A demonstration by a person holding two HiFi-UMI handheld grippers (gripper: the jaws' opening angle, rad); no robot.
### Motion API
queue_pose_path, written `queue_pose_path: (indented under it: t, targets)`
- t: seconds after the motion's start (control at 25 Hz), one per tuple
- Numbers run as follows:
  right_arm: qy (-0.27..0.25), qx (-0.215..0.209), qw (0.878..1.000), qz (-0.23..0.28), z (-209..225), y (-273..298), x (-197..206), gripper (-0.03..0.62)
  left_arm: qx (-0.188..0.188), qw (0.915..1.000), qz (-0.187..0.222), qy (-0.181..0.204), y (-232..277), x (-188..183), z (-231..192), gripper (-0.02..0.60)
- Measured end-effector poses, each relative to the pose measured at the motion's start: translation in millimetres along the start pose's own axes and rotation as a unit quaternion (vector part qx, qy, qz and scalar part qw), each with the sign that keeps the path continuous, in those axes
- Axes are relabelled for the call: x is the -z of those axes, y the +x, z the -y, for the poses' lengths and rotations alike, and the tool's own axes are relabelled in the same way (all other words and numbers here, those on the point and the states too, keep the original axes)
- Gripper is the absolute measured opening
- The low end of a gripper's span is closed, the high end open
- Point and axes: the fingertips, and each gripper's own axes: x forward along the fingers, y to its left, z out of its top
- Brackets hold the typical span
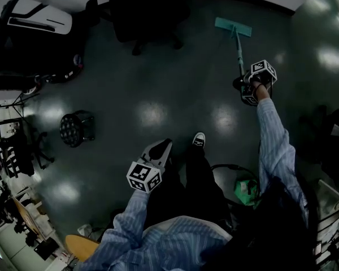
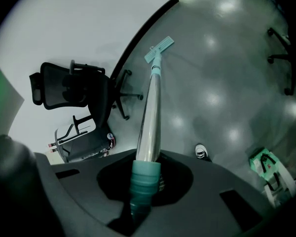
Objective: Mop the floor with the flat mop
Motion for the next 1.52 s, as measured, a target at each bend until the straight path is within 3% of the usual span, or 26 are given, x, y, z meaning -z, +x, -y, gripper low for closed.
queue_pose_path:
  t: [0.44, 0.76, 1.12, 1.52]
  targets:
    - [0.024, -0.021, 0.999, -0.013, 53, 25, 188, 0.034, 0.056, 0.9973, 0.012, 0.048, -91, 26, 2, 0.025]
    - [0.052, -0.043, 0.998, -0.012, 89, 58, 349, 0.034, 0.083, 0.9932, 0.010, 0.081, -186, 75, -10, 0.025]
    - [0.051, -0.035, 0.998, -0.030, 131, 78, 515, 0.034, 0.093, 0.9925, -0.001, 0.079, -269, 129, -19, 0.025]
    - [0.035, -0.022, 0.998, -0.051, 195, 79, 650, 0.034, 0.085, 0.9939, 0.017, 0.068, -308, 162, 5, 0.025]
